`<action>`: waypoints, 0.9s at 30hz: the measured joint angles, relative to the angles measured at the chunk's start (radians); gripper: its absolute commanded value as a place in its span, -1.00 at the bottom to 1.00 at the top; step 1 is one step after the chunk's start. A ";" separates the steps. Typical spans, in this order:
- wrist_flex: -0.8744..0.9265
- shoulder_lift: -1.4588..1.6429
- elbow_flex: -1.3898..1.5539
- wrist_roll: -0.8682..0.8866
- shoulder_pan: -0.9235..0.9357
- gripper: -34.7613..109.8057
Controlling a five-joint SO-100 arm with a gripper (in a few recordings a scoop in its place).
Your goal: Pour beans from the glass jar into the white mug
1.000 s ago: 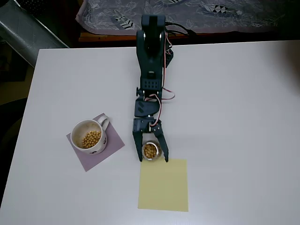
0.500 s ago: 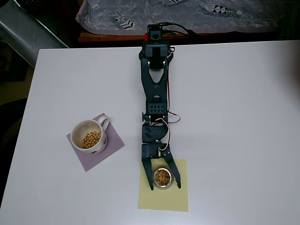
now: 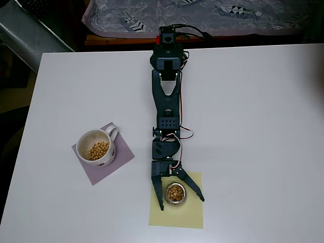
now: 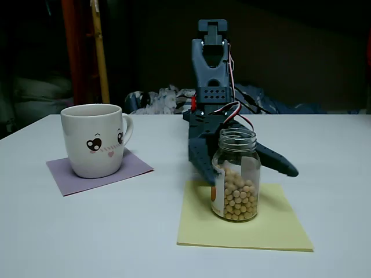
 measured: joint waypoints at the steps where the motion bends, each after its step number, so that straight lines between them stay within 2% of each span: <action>1: 0.000 0.000 0.000 0.006 0.005 0.29; 7: -0.023 0.080 0.098 0.109 0.000 0.13; 16: -0.026 0.723 0.606 0.456 0.015 -0.09; 24: -0.026 1.189 1.057 0.663 0.055 -0.13; 27: 0.031 1.341 1.210 0.746 0.049 -0.17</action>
